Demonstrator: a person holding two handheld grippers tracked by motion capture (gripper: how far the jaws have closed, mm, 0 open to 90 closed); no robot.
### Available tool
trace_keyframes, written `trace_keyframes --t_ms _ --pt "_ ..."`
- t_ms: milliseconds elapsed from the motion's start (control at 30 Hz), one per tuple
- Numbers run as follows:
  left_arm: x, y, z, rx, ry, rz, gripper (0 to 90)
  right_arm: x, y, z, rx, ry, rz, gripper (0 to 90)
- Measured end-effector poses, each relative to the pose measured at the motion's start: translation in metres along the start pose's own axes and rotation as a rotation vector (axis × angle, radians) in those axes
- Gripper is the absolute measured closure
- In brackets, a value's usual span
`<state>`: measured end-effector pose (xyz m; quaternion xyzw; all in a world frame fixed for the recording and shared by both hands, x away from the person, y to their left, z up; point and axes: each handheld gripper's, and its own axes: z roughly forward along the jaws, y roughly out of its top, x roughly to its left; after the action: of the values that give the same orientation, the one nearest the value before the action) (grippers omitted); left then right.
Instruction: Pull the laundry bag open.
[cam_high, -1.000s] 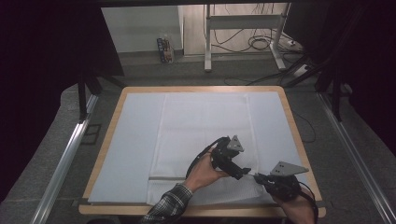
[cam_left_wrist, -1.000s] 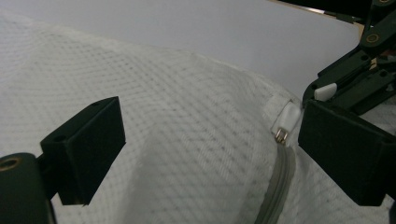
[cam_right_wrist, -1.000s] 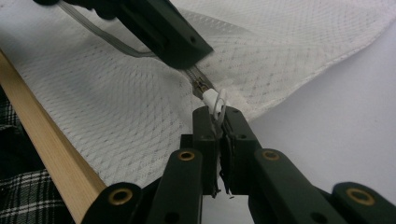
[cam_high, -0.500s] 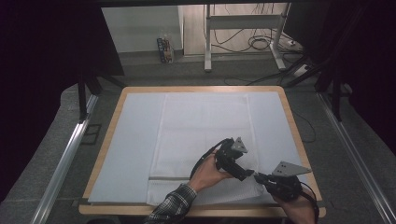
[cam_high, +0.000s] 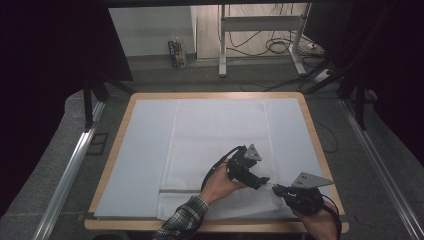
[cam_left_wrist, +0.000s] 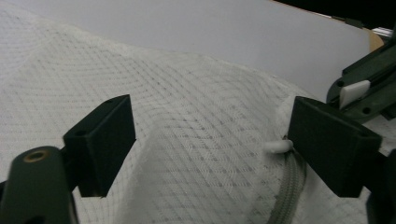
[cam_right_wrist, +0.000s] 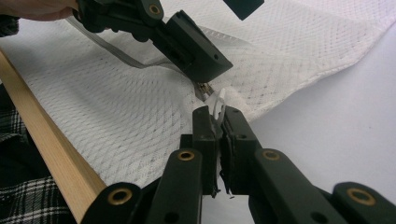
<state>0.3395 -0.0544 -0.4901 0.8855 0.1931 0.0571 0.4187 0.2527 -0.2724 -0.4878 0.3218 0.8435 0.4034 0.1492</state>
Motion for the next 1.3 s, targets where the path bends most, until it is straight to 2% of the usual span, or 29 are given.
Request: trace_keyframes --t_ms 167,200,267,300,367,433,467,533,567,800,900,933,967,1000,1200,1267,1300 --pt "-0.003 -0.003 -0.002 0.011 -0.035 0.007 25.8 0.000 0.000 0.000 0.007 -0.005 -0.007 84.0" --pt "-0.003 -0.004 -0.003 0.017 -0.045 0.019 28.9 0.001 0.000 0.000 0.008 -0.012 -0.013 84.0" --pt "-0.004 -0.007 -0.007 0.006 -0.079 0.001 32.9 0.001 0.000 0.000 0.011 -0.016 -0.019 84.0" --pt "-0.004 -0.007 -0.007 0.006 -0.079 0.001 35.5 0.001 0.000 0.000 0.011 -0.016 -0.019 84.0" --pt "-0.001 -0.009 -0.010 0.006 -0.125 -0.015 42.1 0.002 0.001 0.000 0.007 -0.017 -0.026 83.9" --pt "-0.001 -0.010 -0.011 0.002 -0.154 -0.038 48.1 0.002 0.001 0.000 0.009 -0.019 -0.029 83.9" --pt "0.001 -0.011 -0.011 0.010 -0.169 -0.034 51.4 0.003 0.001 0.000 0.007 -0.021 -0.031 83.9" --pt "0.001 -0.012 -0.012 0.017 -0.175 -0.029 55.1 0.003 0.001 0.000 0.008 -0.020 -0.036 83.9" --pt "0.002 -0.013 -0.012 0.021 -0.195 -0.025 58.7 0.003 0.001 0.000 0.008 -0.021 -0.038 83.9" --pt "0.000 -0.016 -0.014 0.046 -0.227 -0.024 72.5 0.004 0.001 0.000 0.007 -0.023 -0.047 83.7" --pt "0.000 -0.016 -0.014 0.048 -0.241 -0.030 76.9 0.004 0.001 0.000 0.007 -0.024 -0.051 83.7" --pt "0.001 -0.016 -0.015 0.060 -0.247 -0.019 77.8 0.004 0.001 0.000 0.008 -0.024 -0.053 83.7" --pt "0.000 -0.016 -0.015 0.052 -0.254 -0.038 78.1 0.004 0.002 0.000 0.009 -0.025 -0.057 83.7" --pt "0.002 -0.016 -0.015 0.063 -0.260 -0.028 78.1 0.005 0.002 0.000 0.010 -0.026 -0.059 83.7" --pt "0.000 -0.015 -0.017 0.057 -0.272 -0.064 78.0 0.008 0.002 0.000 0.011 -0.031 -0.098 83.7" --pt "-0.002 -0.014 -0.018 0.062 -0.264 -0.049 77.9 0.008 0.002 0.000 0.015 -0.033 -0.103 83.7" --pt "-0.001 -0.014 -0.018 0.071 -0.265 -0.029 77.7 0.009 0.002 0.000 0.017 -0.035 -0.105 83.7"
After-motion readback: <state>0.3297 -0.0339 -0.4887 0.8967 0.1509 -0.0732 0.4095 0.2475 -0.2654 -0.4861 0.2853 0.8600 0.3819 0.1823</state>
